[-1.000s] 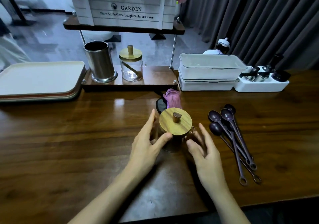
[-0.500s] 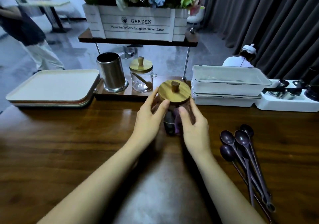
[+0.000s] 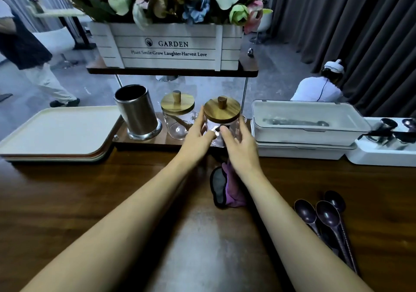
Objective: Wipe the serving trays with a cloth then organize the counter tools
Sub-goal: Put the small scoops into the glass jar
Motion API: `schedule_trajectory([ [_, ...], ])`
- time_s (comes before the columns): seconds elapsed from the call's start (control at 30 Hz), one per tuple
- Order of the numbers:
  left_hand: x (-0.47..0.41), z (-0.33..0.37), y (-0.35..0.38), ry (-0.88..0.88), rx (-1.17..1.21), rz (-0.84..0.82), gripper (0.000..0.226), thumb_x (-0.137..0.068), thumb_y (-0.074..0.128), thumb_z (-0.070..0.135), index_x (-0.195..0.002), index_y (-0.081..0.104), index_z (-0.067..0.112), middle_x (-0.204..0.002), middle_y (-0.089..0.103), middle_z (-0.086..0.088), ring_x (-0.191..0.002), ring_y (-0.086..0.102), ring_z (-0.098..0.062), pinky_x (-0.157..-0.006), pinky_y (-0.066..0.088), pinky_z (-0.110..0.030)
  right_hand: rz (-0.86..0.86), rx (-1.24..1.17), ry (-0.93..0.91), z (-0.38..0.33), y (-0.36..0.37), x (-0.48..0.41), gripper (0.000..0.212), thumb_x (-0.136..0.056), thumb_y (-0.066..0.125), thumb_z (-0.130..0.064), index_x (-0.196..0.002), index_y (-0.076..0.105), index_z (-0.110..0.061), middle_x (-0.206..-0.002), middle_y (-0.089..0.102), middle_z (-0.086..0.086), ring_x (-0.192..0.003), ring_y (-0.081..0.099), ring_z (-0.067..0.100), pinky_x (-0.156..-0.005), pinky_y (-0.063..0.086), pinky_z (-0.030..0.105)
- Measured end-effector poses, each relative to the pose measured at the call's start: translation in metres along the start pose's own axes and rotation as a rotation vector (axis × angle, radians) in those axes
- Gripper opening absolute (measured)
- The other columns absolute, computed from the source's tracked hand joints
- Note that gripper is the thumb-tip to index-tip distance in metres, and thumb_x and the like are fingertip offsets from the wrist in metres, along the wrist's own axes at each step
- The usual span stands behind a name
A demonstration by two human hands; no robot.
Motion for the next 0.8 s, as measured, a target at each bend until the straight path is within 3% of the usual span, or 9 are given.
schedule_trajectory([
  [0.23,-0.022,-0.012,0.003,-0.006,-0.051,0.005,0.079,-0.095,0.054,0.002,-0.163,0.019,0.023,-0.162,0.040,0.001,-0.149,0.036,-0.012,-0.125,0.028,-0.046,0.001,-0.040,-0.004,0.010,0.004,-0.017,0.056,-0.082,0.061,-0.053,-0.137,0.048,-0.046,-0.123,0.067,-0.015,-0.116,0.063,0.008,-0.104,0.049,0.047],
  [0.33,-0.029,-0.014,0.004,-0.019,-0.054,0.002,0.083,-0.092,0.054,0.008,-0.164,0.017,0.025,-0.162,0.039,0.002,-0.149,0.037,-0.013,-0.124,0.029,-0.047,0.002,-0.037,-0.010,0.012,0.004,-0.023,0.054,-0.081,0.059,-0.050,-0.134,0.049,-0.045,-0.119,0.068,-0.016,-0.114,0.063,0.007,-0.102,0.050,0.046],
  [0.6,-0.031,-0.016,0.006,-0.005,-0.121,-0.033,0.088,-0.091,0.054,0.020,-0.164,0.007,0.028,-0.163,0.037,0.007,-0.148,0.038,-0.011,-0.123,0.030,-0.046,0.012,0.015,0.011,0.033,0.013,-0.032,0.067,-0.083,0.056,-0.056,-0.145,0.030,-0.053,-0.143,0.056,-0.014,-0.131,0.055,0.014,-0.106,0.047,0.050],
  [0.7,-0.026,-0.020,0.008,-0.035,-0.181,-0.042,0.092,-0.093,0.055,0.027,-0.163,-0.004,0.036,-0.158,0.038,0.019,-0.138,0.044,0.002,-0.120,0.034,-0.039,0.021,0.043,0.019,0.041,0.018,-0.033,0.080,-0.084,0.055,-0.061,-0.153,0.016,-0.051,-0.156,0.042,-0.014,-0.142,0.044,0.011,-0.112,0.042,0.048],
  [0.8,-0.019,-0.017,0.009,-0.044,-0.202,-0.016,0.092,-0.100,0.054,0.021,-0.161,-0.012,0.036,-0.139,0.039,0.024,-0.110,0.042,0.030,-0.100,0.036,-0.014,0.030,0.061,0.016,0.049,0.020,-0.034,0.081,-0.084,0.053,-0.061,-0.154,0.015,-0.047,-0.157,0.042,-0.008,-0.143,0.043,0.015,-0.114,0.039,0.047],
])
Point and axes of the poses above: each hand's wrist, its own x-axis away from the middle knuckle, its own y-axis out of the palm, z = x × y, the point moved 8 cm from there along -x, towards the middle knuckle
